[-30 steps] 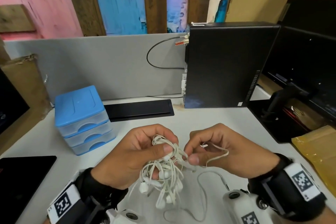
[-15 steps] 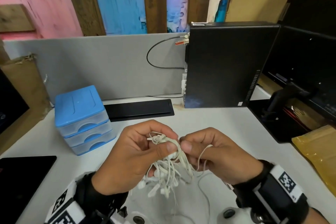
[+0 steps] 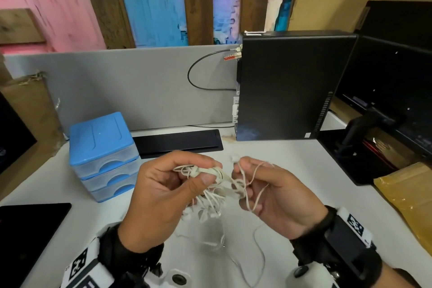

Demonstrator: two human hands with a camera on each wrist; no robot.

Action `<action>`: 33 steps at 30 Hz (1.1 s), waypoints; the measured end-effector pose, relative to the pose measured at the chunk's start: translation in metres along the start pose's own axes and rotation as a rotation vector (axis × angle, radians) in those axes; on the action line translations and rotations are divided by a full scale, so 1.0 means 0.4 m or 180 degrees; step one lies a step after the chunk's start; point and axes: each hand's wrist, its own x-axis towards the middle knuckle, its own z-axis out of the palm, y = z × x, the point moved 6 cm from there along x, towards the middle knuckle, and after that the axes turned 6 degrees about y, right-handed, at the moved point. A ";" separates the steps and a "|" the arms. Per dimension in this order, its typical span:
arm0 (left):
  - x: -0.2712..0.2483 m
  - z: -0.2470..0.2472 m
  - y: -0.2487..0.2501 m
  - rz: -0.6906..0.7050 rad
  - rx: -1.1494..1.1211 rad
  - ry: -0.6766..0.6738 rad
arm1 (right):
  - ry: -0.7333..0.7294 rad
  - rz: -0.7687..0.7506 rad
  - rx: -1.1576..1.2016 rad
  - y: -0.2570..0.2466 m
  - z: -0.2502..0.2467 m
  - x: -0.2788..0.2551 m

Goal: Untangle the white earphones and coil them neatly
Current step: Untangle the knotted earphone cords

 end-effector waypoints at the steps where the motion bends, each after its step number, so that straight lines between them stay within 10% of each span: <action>1: 0.004 -0.004 -0.005 -0.0105 -0.0103 -0.0040 | 0.0119 -0.0136 0.0030 -0.009 -0.010 0.005; 11: 0.025 -0.034 -0.054 -0.0657 -0.0268 -0.0150 | 0.0086 -0.1253 -0.0319 -0.130 -0.056 -0.019; 19: 0.036 -0.050 -0.041 -0.0366 -0.0029 -0.0411 | 0.0808 -0.2627 -0.2359 -0.245 -0.062 -0.103; 29: 0.032 -0.031 -0.013 -0.0082 0.0177 -0.0638 | 0.0813 -0.2453 -0.4910 -0.211 -0.057 -0.096; 33: 0.025 -0.018 -0.014 -0.0097 0.0261 -0.0681 | 0.0949 -0.2491 -0.4196 -0.169 -0.038 -0.072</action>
